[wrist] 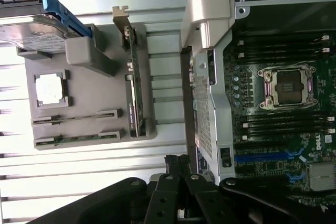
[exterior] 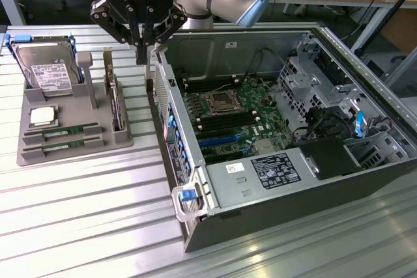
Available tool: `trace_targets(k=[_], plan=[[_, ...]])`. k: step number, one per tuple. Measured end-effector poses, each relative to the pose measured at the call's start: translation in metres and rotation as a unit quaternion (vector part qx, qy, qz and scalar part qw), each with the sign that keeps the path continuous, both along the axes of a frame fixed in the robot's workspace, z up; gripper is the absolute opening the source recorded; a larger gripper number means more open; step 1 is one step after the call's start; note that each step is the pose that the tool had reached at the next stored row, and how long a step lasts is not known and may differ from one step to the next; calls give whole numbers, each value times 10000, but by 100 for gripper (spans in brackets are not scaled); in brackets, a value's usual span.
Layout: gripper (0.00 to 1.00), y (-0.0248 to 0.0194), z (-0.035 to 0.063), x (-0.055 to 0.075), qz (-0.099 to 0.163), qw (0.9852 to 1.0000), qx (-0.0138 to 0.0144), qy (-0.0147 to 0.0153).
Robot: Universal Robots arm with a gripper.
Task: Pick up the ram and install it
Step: 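Reach for the ram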
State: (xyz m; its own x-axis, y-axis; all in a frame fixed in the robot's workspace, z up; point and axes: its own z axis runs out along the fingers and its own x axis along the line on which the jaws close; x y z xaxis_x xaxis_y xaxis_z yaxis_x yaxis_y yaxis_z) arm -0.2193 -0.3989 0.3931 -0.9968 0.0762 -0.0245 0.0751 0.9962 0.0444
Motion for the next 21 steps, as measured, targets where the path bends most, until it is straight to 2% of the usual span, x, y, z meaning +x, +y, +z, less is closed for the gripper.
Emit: trace_targets(k=[21], plan=[[10,0,-7,-45,0,10000,0,0]])
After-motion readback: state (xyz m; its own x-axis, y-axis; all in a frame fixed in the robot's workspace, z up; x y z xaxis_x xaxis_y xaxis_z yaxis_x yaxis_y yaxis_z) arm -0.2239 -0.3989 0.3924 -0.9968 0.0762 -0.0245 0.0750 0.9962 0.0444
